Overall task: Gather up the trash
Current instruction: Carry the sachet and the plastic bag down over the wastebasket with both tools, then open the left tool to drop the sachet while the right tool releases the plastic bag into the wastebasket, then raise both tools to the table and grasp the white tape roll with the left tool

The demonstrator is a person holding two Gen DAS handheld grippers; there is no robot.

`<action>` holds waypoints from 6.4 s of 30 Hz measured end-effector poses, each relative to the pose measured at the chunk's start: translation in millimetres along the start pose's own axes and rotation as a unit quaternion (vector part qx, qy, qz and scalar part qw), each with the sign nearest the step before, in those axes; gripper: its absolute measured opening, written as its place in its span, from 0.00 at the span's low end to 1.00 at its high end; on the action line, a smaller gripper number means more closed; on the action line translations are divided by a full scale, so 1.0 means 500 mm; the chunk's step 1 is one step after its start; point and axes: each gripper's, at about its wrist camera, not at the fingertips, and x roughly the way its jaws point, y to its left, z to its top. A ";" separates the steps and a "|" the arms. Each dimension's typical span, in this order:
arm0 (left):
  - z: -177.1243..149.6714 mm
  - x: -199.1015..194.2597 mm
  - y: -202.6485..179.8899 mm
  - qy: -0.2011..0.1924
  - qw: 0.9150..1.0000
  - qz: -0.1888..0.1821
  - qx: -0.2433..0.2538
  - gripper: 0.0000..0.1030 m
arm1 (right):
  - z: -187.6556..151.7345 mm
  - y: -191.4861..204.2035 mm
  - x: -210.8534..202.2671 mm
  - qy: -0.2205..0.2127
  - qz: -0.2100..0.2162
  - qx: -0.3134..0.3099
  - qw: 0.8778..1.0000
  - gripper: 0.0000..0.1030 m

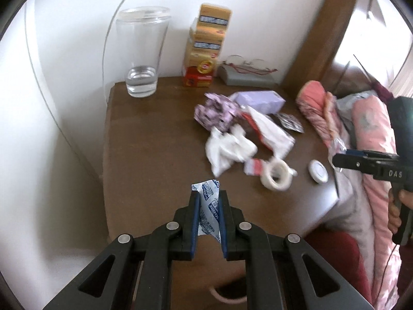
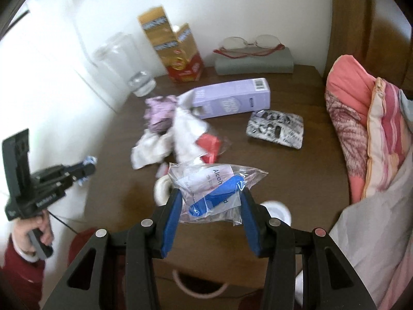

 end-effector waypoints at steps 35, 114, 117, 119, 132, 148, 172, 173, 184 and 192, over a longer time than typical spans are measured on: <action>-0.356 -0.010 -0.208 0.086 0.996 -0.021 0.013 0.14 | -0.399 0.069 -0.149 -0.026 0.120 0.034 0.992 0.43; -0.387 0.134 -0.106 0.174 0.979 0.099 -0.023 0.88 | -0.402 0.112 0.321 0.254 0.050 0.001 0.966 0.48; -0.389 0.133 -0.107 0.173 0.980 0.098 -0.020 0.88 | -0.400 0.110 0.319 0.248 0.041 -0.005 0.968 0.59; -0.390 0.131 -0.109 0.172 0.980 0.098 -0.016 0.88 | -0.397 0.109 0.319 0.242 0.036 -0.004 0.970 0.68; -0.387 0.109 -0.127 0.153 0.984 0.093 -0.007 0.88 | -0.382 0.093 0.240 0.212 0.057 0.017 0.975 0.77; -0.217 -0.001 -0.158 0.018 0.998 0.056 -0.005 0.88 | -0.325 0.113 -0.063 -0.050 0.066 -0.037 0.996 0.78; 0.032 0.208 -0.210 0.025 0.999 0.020 0.012 0.84 | -0.305 -0.026 -0.057 -0.030 0.076 0.063 0.995 0.78; 0.033 0.214 -0.208 0.027 0.999 0.018 0.012 0.82 | -0.304 -0.028 -0.055 -0.029 0.077 0.064 0.995 0.78; 0.047 0.238 -0.215 0.025 0.999 0.025 0.035 0.49 | -0.296 -0.038 -0.034 -0.017 0.085 0.069 0.994 0.78; 0.039 0.225 -0.205 0.025 0.999 0.018 0.041 0.42 | -0.280 -0.039 -0.031 -0.017 0.087 0.063 0.994 0.78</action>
